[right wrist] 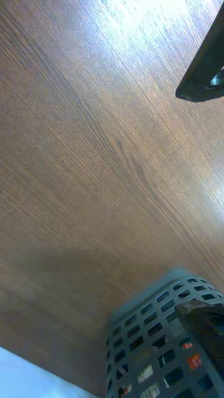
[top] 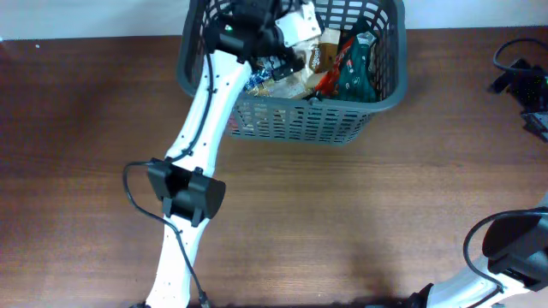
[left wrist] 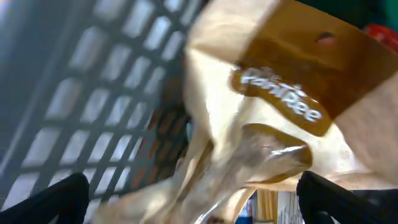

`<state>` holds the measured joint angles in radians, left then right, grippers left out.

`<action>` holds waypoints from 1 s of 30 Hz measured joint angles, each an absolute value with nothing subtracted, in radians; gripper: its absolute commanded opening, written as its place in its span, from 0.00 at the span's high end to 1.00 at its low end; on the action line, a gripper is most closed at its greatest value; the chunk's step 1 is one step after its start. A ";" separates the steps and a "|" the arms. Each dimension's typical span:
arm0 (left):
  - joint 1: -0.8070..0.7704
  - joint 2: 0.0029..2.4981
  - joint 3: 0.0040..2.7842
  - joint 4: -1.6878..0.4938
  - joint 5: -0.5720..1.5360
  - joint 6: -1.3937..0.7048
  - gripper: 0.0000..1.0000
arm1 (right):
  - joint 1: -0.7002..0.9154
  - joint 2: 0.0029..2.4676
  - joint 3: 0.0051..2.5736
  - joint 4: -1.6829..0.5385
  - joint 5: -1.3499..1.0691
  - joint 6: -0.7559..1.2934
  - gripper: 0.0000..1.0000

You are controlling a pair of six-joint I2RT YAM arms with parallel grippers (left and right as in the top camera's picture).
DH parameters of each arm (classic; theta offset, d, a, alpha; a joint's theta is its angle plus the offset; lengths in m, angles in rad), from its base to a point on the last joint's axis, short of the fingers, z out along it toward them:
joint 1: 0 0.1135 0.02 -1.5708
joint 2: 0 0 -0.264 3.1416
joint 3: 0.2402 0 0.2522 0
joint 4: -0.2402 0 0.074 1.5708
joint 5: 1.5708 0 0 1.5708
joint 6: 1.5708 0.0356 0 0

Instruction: Pack container

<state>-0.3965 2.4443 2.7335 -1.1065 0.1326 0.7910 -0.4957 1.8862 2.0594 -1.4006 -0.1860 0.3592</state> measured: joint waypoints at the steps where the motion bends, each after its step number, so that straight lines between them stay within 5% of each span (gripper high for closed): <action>1: -0.388 2.425 2.731 -1.107 0.114 0.746 0.01 | -0.496 1.886 2.059 -1.400 -0.186 0.359 0.01; 11: 0.023 1.882 2.753 -1.330 -0.141 0.222 0.01 | -0.496 1.886 2.059 -1.400 -0.186 0.358 0.01; 20: 0.263 2.019 2.613 -1.406 -0.147 0.121 0.01 | -0.496 1.886 2.059 -1.401 -0.186 0.359 0.01; 30: 0.274 2.048 2.543 -1.426 -0.147 0.110 0.01 | -0.386 1.754 2.054 -1.399 -0.183 0.360 0.01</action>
